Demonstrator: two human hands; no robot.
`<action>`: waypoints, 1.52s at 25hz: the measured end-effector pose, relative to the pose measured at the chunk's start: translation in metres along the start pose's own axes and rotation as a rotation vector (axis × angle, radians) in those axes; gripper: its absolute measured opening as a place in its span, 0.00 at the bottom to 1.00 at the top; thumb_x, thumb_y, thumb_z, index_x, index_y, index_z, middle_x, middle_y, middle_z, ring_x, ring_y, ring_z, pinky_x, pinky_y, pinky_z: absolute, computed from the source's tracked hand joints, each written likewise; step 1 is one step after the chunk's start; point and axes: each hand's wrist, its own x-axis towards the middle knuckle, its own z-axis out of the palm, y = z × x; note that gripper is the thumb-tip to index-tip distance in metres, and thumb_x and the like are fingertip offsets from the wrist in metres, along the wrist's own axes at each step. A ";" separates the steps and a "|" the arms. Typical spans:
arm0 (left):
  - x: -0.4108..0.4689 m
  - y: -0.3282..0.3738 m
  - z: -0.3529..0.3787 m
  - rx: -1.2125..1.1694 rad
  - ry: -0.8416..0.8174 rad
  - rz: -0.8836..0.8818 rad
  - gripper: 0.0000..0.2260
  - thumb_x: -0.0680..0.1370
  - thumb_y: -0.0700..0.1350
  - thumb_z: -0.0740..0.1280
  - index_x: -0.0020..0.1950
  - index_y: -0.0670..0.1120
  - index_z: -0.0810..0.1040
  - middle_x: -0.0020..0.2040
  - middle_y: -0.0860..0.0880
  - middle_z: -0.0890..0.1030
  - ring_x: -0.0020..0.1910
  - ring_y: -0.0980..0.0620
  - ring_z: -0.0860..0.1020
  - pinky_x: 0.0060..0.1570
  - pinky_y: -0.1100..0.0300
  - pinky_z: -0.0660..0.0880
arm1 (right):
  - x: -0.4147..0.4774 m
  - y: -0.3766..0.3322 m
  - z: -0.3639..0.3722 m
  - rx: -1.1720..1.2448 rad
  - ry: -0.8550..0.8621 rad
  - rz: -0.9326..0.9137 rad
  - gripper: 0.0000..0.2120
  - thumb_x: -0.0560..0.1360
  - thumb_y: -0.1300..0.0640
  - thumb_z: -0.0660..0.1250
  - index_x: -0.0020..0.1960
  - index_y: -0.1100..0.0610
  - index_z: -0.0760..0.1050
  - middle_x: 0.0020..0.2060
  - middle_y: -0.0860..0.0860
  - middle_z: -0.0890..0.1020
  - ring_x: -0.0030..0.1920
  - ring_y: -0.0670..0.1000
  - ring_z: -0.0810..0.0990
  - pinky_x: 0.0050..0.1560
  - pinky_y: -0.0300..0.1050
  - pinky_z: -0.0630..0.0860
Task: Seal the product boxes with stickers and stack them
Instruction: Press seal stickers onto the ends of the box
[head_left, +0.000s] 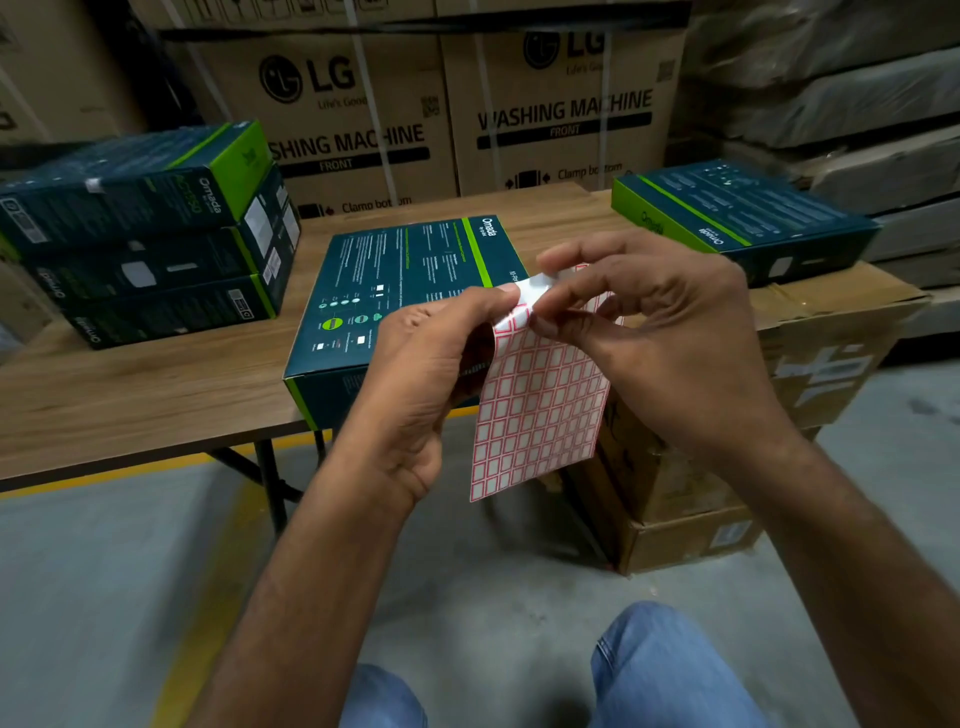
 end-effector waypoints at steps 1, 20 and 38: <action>-0.001 0.001 0.001 0.013 -0.005 0.012 0.12 0.80 0.48 0.71 0.52 0.39 0.84 0.44 0.42 0.82 0.44 0.46 0.80 0.50 0.52 0.77 | 0.000 0.000 -0.001 0.006 0.002 0.007 0.07 0.74 0.60 0.78 0.50 0.52 0.85 0.56 0.46 0.84 0.57 0.43 0.83 0.48 0.33 0.78; 0.003 -0.007 0.007 -0.019 -0.208 0.174 0.11 0.77 0.36 0.73 0.59 0.42 0.84 0.50 0.46 0.89 0.49 0.52 0.87 0.48 0.61 0.83 | 0.001 0.003 -0.004 -0.055 0.005 0.108 0.09 0.78 0.60 0.73 0.51 0.48 0.78 0.54 0.40 0.78 0.53 0.40 0.78 0.51 0.30 0.75; 0.016 -0.024 0.022 0.083 -0.135 0.260 0.12 0.76 0.32 0.75 0.57 0.42 0.85 0.48 0.45 0.89 0.50 0.43 0.87 0.48 0.55 0.85 | -0.002 0.020 -0.011 -0.019 0.002 0.213 0.06 0.79 0.59 0.72 0.50 0.49 0.78 0.55 0.38 0.78 0.50 0.38 0.77 0.49 0.30 0.75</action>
